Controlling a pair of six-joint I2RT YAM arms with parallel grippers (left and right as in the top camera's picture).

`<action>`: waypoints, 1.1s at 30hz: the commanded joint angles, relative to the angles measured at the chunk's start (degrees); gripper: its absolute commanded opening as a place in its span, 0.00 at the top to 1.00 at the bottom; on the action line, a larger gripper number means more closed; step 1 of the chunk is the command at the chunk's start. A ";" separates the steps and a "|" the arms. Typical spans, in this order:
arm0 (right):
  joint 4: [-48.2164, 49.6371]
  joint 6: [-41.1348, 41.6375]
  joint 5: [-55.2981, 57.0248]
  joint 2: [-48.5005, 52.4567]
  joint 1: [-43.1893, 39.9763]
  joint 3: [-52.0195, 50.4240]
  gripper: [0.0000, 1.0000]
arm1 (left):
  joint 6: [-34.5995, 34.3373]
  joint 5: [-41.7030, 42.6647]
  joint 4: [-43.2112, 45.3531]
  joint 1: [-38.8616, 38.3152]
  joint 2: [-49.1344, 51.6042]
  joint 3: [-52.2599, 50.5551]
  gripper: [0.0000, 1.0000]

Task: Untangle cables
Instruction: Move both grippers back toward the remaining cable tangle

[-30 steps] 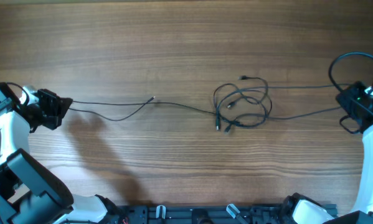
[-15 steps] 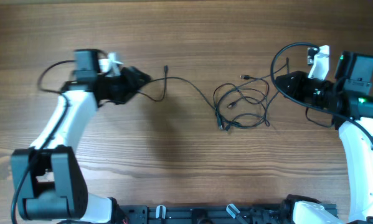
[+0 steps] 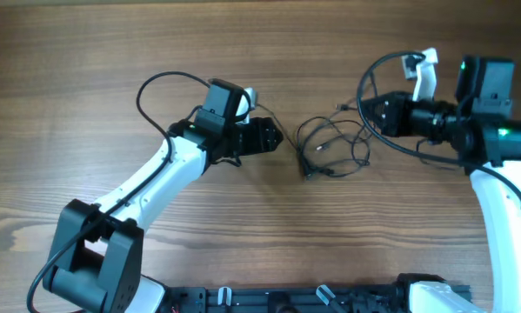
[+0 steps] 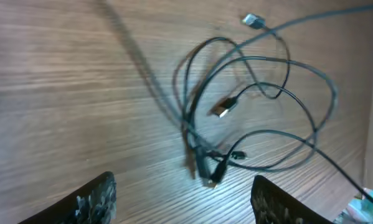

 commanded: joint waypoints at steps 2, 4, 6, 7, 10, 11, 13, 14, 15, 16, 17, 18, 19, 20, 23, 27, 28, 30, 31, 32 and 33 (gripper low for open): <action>-4.20 1.62 3.58 -0.98 7.41 13.81 0.96 | -1.73 -0.92 2.10 -1.40 -1.36 0.07 0.25; -4.07 2.23 3.65 -0.98 11.15 18.18 0.96 | -1.73 1.68 3.43 -1.73 -1.36 0.07 0.25; -3.39 3.19 2.93 -0.98 13.14 20.13 0.96 | -1.73 3.32 4.61 -1.86 -1.36 0.07 0.25; -2.05 3.17 0.42 -1.01 14.29 20.83 0.96 | -1.73 4.09 5.57 -1.88 -1.36 0.07 0.25; 6.08 8.33 -7.76 -1.09 15.56 21.70 0.96 | -1.73 4.09 7.04 -1.86 -1.36 0.07 0.23; 9.60 9.84 -10.32 -1.09 15.56 21.70 0.96 | -1.73 4.09 7.19 -1.88 -1.36 0.07 0.22; 15.19 12.17 -11.67 -1.07 15.56 21.70 0.96 | -1.73 4.09 7.21 -1.88 -1.36 0.07 0.21; 17.64 12.70 -11.65 -1.07 15.56 21.70 0.95 | -1.73 4.09 7.21 -1.88 -1.36 0.07 0.21; 19.71 13.55 -11.56 -1.07 15.56 21.70 0.96 | -1.73 4.09 7.21 -1.88 -1.36 0.07 0.21; 21.38 13.97 -11.08 -0.98 15.56 21.70 0.96 | -1.73 4.09 7.21 -1.88 -1.36 0.07 0.20; 22.53 14.12 -10.54 -0.96 15.56 21.70 0.96 | -1.73 4.09 7.21 -1.88 -1.36 0.07 0.20; 23.04 14.19 -9.75 -0.96 15.56 21.70 0.96 | -1.73 4.09 7.19 -1.88 -1.36 0.07 0.20; 23.06 14.71 -9.27 -0.96 15.56 21.70 0.96 | -1.73 4.09 7.19 -1.88 -1.36 0.07 0.20; 23.06 15.13 -9.46 -0.96 15.56 21.70 0.96 | -1.73 4.09 7.13 -1.88 -1.36 0.07 0.20; 25.73 15.04 -12.81 -0.98 15.56 21.70 0.96 | -1.66 3.82 5.81 -1.88 -1.14 0.07 0.20; 36.54 20.15 -17.29 -0.98 15.56 21.70 0.96 | -1.66 3.58 5.40 -1.86 0.94 0.04 0.20; 38.18 20.94 -17.90 -0.98 15.56 21.70 0.96 | -1.66 3.58 5.25 -1.86 1.62 0.04 0.21; 40.37 21.92 -18.21 -0.98 15.54 21.70 0.96 | -1.22 2.71 4.57 -1.86 2.54 0.04 0.25; 40.50 23.04 -16.90 -0.98 15.37 21.70 0.96 | -1.11 0.37 3.43 -1.73 2.71 0.04 0.28; 40.30 24.35 -15.19 -0.98 14.75 21.70 0.96 | -1.05 -3.45 1.62 -1.44 2.71 0.04 0.30; 40.11 25.05 -13.70 -0.98 13.94 21.70 0.96 | -1.05 -6.67 0.13 -1.07 2.71 0.07 0.30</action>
